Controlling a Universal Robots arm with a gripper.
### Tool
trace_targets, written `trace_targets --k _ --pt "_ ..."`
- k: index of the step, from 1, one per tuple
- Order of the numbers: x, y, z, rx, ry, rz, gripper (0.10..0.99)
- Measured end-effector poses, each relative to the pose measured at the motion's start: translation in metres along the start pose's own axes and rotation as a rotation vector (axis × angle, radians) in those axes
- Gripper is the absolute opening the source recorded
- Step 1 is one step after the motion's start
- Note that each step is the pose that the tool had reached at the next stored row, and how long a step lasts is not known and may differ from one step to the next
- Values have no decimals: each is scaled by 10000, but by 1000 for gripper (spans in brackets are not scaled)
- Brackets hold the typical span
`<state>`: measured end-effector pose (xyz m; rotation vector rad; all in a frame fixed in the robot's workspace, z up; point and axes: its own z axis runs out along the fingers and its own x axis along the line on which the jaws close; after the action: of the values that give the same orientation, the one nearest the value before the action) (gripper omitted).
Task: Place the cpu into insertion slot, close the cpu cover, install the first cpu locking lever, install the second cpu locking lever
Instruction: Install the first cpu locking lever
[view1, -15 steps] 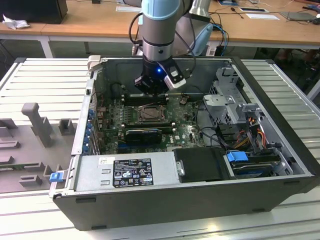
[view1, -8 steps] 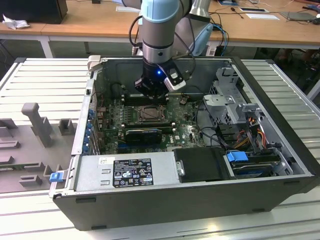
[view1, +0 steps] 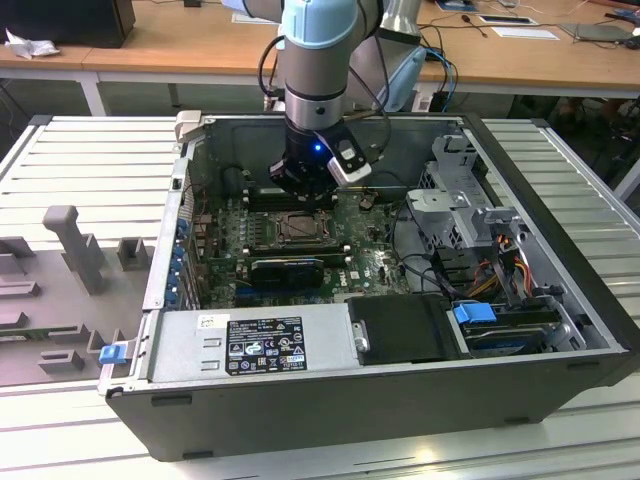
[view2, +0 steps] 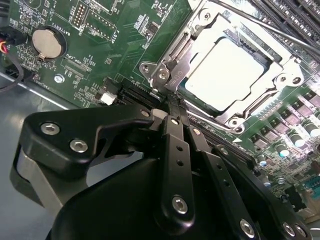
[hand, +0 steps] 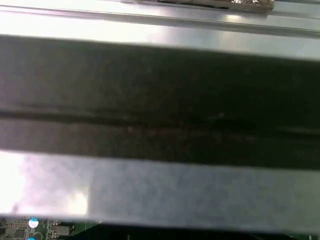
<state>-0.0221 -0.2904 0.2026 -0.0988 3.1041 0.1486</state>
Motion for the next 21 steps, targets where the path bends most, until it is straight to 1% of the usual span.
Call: trace_targets --k 5,10,13,18,19,21 --pt "-1 3 -27 0 -1 -1 106" --pt "-8 1 -14 145 12 -5 106" --pt "-11 1 -8 205 12 -6 106" --pt "-13 3 -36 220 14 -7 106" --pt "-15 3 -31 272 15 -8 106" --pt "-21 4 -19 448 30 -14 106"
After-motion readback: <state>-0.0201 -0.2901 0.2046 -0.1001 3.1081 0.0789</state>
